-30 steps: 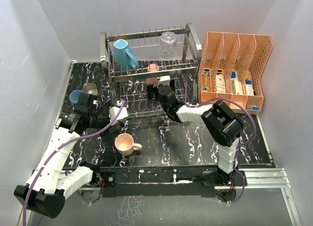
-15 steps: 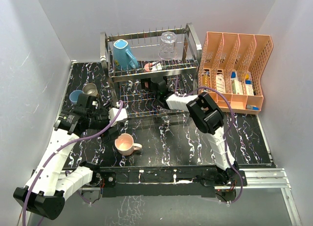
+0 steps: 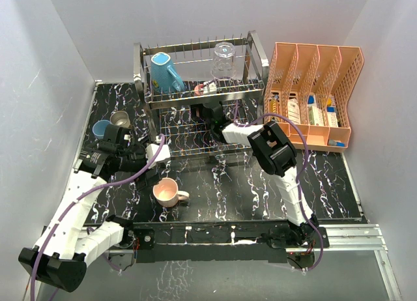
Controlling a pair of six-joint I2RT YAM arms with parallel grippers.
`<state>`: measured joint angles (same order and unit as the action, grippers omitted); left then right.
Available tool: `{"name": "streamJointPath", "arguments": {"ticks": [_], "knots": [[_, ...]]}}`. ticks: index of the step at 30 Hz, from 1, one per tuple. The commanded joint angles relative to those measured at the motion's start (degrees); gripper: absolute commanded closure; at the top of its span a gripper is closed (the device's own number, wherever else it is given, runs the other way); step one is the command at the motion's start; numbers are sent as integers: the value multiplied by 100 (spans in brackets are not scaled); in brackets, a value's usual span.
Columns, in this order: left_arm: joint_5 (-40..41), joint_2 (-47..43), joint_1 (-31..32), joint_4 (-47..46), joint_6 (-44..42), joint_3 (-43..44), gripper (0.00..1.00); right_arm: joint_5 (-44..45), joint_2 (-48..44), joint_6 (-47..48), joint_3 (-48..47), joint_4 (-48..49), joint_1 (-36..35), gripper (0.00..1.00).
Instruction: Unload the cups from the dish rack
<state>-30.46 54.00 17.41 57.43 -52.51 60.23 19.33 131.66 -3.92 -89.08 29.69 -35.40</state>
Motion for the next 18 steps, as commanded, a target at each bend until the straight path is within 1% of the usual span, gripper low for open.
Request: {"name": "streamJointPath", "arguments": {"ticks": [1,8,12,18], "knots": [[-175,-68,-17,5,-163,-81,3,-147,-350,3,214,561,-14,40],[51,-173,-18,-102,-311,-168,3,-149,-952,-86,862,914,-182,42],[26,-254,-18,-225,-312,-182,3,-170,-1511,-231,1531,1160,-404,43],[47,-520,-17,-648,-288,-322,3,59,-2404,-620,2707,1328,-870,44]]}}
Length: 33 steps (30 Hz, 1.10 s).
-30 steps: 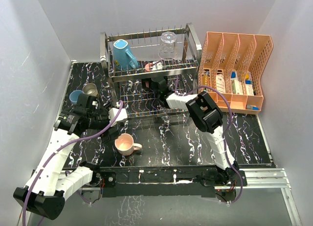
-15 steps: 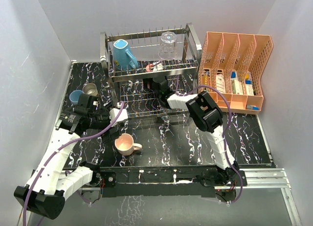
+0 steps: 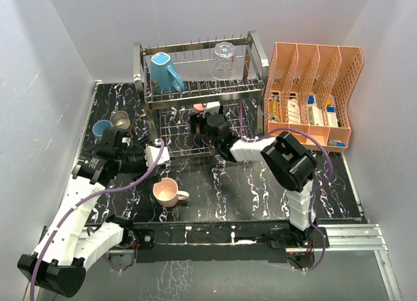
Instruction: Unload the cups from the dish rack
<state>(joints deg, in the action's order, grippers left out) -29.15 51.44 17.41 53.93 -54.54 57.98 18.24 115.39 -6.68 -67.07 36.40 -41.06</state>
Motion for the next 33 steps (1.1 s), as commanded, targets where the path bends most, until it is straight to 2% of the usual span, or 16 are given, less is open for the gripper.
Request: {"name": "streamJointPath", "arguments": {"ticks": [1,9,15,19,24,27,33], "knots": [[-88,-335,-16,-378,-70,-135,3,202,-943,-434,697,662,-386,44],[-116,-772,-18,-807,14,-363,3,625,-2349,-1182,2225,691,-1003,45],[-304,-826,-17,-1075,-155,-430,3,628,-3660,-2068,2846,-279,-1270,46],[-614,-891,-18,-1457,-345,-597,3,220,-4478,-3145,2873,-1251,-1282,48],[-1313,-841,-10,-1978,-626,-722,5,-533,-5073,-4869,2857,-1837,-1282,49],[-1475,-706,107,-2421,-586,-706,6,-1098,-5204,-5954,2918,-1746,-1275,50],[-1052,-257,837,-2678,-354,-459,8,-1702,-5176,-7643,3142,-966,-1274,51]]}}
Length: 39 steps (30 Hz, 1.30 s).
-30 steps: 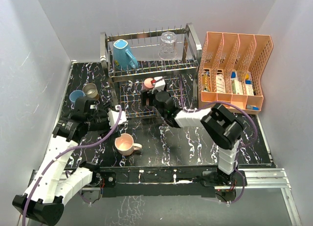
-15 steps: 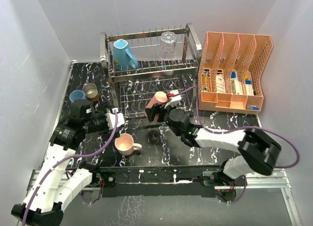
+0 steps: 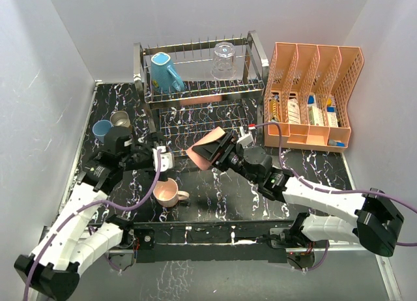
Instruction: Unload the cups from the dish rack
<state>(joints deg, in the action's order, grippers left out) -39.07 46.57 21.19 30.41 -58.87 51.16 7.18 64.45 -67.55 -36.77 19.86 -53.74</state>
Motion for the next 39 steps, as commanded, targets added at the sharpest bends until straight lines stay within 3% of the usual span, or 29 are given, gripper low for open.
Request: {"name": "streamJointPath", "arguments": {"ticks": [1,12,17,23,26,32,34,38,39], "knots": [[27,284,606,-352,172,242,8,-648,-38,-1755,124,788,-5,51],[322,535,910,-1026,2109,424,18,-990,279,-3156,560,1652,-71,53],[453,621,962,-1166,2801,418,33,-916,414,-3480,612,1904,-223,53],[553,788,995,-1279,2952,431,49,-881,657,-3843,459,2103,-358,51],[570,921,1001,-1174,2963,502,64,-978,807,-3953,413,2350,-382,49],[567,992,1014,-1160,3083,453,98,-1146,996,-3842,346,2529,-388,39],[625,1090,1016,-861,3033,569,100,-1097,937,-3725,446,2446,-366,33],[991,1267,1018,-394,2949,830,100,-1153,637,-3434,773,1836,-126,3],[1112,1294,1018,-353,2936,865,100,-1119,530,-3369,888,1676,-74,2]]}}
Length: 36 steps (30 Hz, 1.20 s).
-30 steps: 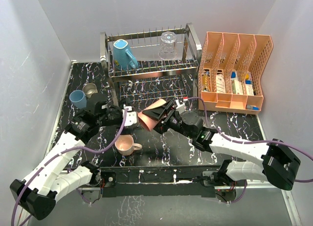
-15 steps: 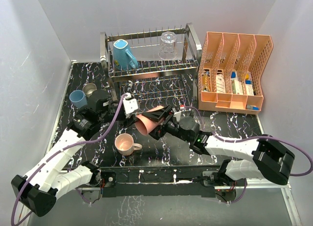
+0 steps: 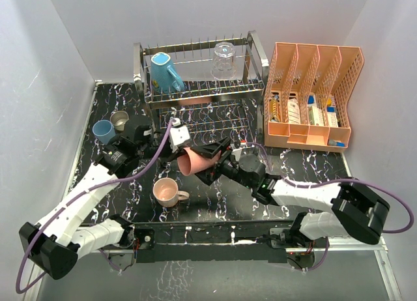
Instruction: Unload the cups from the dish rack
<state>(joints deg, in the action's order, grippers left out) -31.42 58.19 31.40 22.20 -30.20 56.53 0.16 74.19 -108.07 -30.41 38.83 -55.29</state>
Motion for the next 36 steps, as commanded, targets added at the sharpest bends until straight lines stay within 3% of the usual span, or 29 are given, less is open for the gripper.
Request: {"name": "streamJointPath", "arguments": {"ticks": [1,10,15,19,26,36], "knots": [[480,149,-4,484,79,358,100,-382,-571,753,369,-390,125,2],[1484,152,-2,206,-85,265,100,-1511,-1597,2134,973,-3004,1387,2],[1368,552,-2,825,-276,568,100,-1328,-2485,3073,961,-4377,1923,2],[1213,969,54,1420,-423,881,100,-1275,-2867,3310,881,-4639,2056,2],[1292,1324,185,1594,-693,1076,100,-1606,-2676,3480,707,-4783,2190,2],[1963,2833,845,3034,-1202,2112,100,-845,-2556,5063,-830,-6513,2627,2]]}}
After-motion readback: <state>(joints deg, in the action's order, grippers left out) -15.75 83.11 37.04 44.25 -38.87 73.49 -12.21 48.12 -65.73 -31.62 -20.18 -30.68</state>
